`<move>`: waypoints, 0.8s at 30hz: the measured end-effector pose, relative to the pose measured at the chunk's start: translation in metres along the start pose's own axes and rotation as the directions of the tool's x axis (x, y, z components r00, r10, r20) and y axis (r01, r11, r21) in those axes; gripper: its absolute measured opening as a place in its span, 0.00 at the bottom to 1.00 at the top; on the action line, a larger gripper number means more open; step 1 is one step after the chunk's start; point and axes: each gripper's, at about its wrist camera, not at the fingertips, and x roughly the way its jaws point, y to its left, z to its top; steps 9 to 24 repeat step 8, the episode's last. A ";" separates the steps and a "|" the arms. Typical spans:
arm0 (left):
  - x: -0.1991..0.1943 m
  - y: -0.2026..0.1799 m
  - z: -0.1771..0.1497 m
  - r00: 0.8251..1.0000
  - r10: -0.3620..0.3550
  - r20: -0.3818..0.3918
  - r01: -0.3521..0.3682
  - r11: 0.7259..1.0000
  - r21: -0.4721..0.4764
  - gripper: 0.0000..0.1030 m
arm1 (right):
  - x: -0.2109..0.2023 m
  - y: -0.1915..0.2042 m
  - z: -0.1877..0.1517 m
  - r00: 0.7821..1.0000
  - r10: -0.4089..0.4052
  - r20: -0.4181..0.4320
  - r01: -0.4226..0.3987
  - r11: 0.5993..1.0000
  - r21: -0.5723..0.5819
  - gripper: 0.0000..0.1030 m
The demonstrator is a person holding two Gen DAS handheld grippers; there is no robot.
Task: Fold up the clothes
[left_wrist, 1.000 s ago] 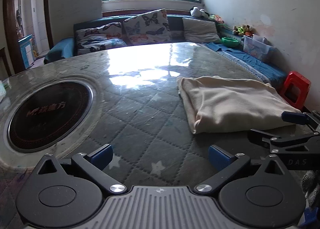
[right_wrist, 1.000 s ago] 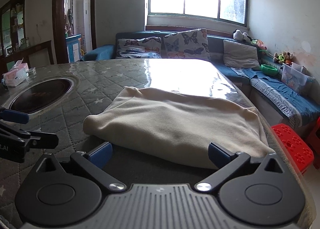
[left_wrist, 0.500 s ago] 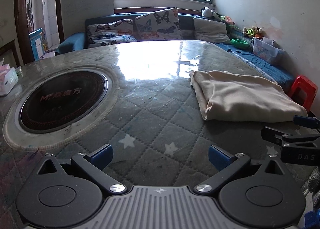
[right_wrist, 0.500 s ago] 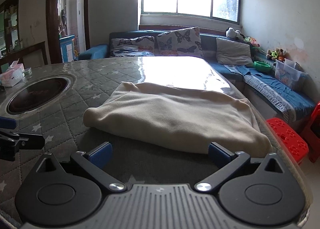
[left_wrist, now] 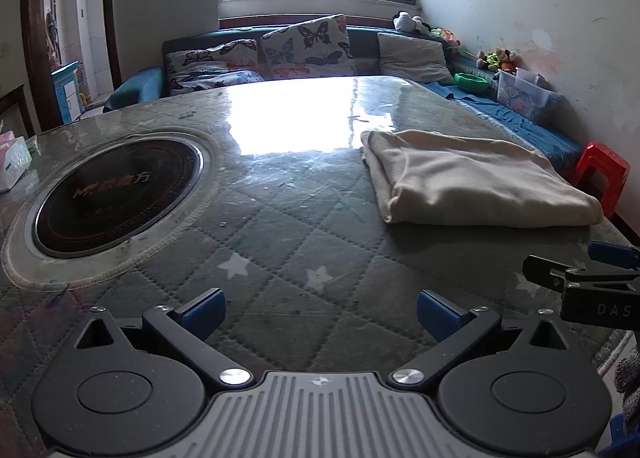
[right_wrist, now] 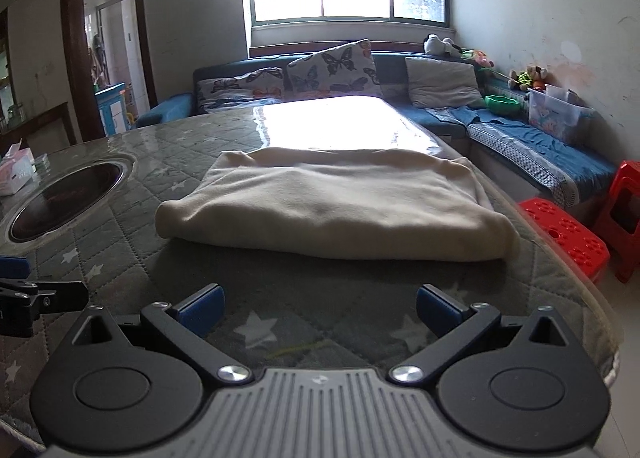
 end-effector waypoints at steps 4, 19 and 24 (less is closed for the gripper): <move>0.000 -0.008 -0.002 1.000 -0.013 -0.001 0.013 1.000 0.018 1.00 | -0.003 0.000 -0.002 1.000 -0.014 -0.001 0.014 1.000 0.003 1.00; -0.001 -0.014 -0.003 1.000 -0.024 0.001 0.024 0.999 0.028 1.00 | -0.007 -0.001 -0.005 1.000 -0.028 -0.002 0.028 1.000 0.006 1.00; -0.001 -0.014 -0.003 1.000 -0.024 0.001 0.024 0.999 0.028 1.00 | -0.007 -0.001 -0.005 1.000 -0.028 -0.002 0.028 1.000 0.006 1.00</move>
